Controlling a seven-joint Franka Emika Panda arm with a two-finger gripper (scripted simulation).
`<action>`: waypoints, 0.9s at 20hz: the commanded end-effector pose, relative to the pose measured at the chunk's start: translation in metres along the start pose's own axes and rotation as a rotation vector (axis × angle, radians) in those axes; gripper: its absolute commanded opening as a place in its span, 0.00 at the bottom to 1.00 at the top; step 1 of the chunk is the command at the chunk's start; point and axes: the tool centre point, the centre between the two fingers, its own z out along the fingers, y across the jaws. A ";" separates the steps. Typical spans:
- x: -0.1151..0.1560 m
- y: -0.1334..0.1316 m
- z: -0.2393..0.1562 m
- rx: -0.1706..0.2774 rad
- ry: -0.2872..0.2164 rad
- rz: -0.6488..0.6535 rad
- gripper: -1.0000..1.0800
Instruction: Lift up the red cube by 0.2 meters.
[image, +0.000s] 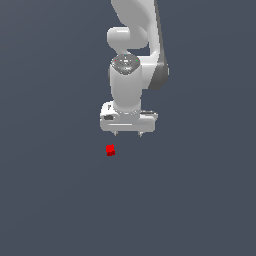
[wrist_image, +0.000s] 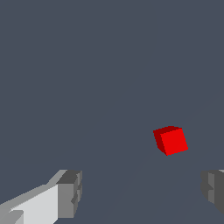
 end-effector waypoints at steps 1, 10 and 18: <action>0.000 0.000 0.000 0.000 0.000 0.000 0.96; -0.003 0.012 0.020 -0.002 -0.002 -0.038 0.96; -0.009 0.042 0.072 -0.008 -0.005 -0.135 0.96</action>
